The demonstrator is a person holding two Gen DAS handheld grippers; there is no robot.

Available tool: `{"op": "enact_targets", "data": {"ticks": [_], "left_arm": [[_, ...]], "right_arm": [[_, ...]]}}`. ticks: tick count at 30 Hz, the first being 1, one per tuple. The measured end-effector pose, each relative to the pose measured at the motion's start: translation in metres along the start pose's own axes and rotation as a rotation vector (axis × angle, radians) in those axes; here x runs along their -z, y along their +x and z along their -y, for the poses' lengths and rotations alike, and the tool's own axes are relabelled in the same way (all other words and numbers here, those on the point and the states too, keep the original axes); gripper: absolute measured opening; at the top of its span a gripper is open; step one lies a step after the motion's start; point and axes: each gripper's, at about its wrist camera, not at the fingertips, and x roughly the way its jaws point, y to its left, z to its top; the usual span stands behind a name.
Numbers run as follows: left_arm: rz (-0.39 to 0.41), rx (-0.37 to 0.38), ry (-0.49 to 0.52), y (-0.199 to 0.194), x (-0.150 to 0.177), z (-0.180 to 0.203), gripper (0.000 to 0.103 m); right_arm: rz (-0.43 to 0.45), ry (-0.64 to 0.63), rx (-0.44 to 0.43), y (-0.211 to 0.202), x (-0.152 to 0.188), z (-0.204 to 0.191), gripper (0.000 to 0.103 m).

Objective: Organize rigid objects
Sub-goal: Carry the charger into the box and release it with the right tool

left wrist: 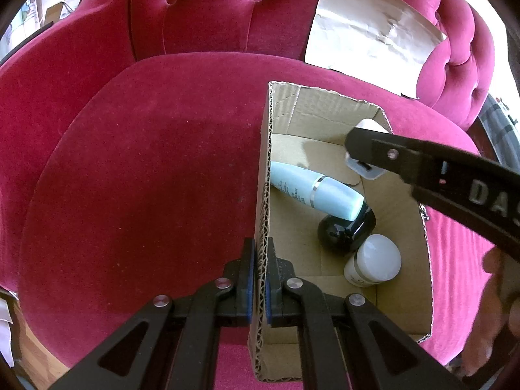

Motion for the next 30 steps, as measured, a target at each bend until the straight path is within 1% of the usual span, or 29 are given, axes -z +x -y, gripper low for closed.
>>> {"op": "enact_targets", "data": {"ticks": [9,14,15,16,17,18,21,22,23,24,25,26,28,30], "left_arm": [[-0.001,0.007,-0.003,0.0,-0.001,-0.002,0.005],[-0.001,0.007,-0.004,0.0,-0.001,-0.002,0.005],[-0.001,0.007,-0.004,0.0,-0.001,-0.002,0.005],[-0.001,0.01,-0.003,0.0,-0.001,-0.002,0.005],[0.0,0.009,-0.003,0.0,-0.001,-0.002,0.005],[-0.001,0.01,-0.003,0.0,-0.001,-0.002,0.005],[0.0,0.009,-0.001,0.0,-0.002,-0.002,0.005],[0.0,0.009,-0.002,0.0,-0.002,-0.002,0.005],[0.001,0.01,-0.001,0.0,-0.002,-0.002,0.005],[0.001,0.007,0.001,0.0,-0.002,-0.001,0.005],[0.0,0.008,-0.001,0.0,-0.001,-0.002,0.005],[0.001,0.01,-0.003,0.0,0.0,-0.002,0.005],[0.0,0.012,-0.004,0.0,0.0,-0.003,0.005],[0.001,0.011,-0.003,0.0,-0.001,-0.003,0.005]], "right_arm": [[-0.01,0.01,0.011,0.016,0.0,0.0,0.041],[0.009,-0.002,0.027,0.014,0.0,0.0,0.042],[0.014,-0.005,0.031,0.013,0.001,-0.002,0.046],[0.021,-0.004,0.033,0.012,0.0,-0.002,0.054],[0.032,0.0,0.042,0.01,0.0,-0.001,0.058],[0.038,0.003,0.054,0.009,0.0,0.0,0.064],[0.042,0.002,0.057,0.007,-0.002,0.002,0.071],[0.038,-0.004,0.053,0.007,-0.003,0.001,0.076],[0.037,-0.008,0.05,0.008,-0.003,0.0,0.078],[0.038,-0.012,0.051,0.008,-0.002,-0.002,0.087],[0.042,-0.013,0.063,0.007,-0.002,-0.002,0.098],[0.049,-0.014,0.073,0.006,-0.002,-0.003,0.102],[0.054,-0.016,0.072,0.004,-0.003,-0.002,0.103],[0.061,-0.022,0.102,0.003,-0.003,-0.001,0.103]]}}
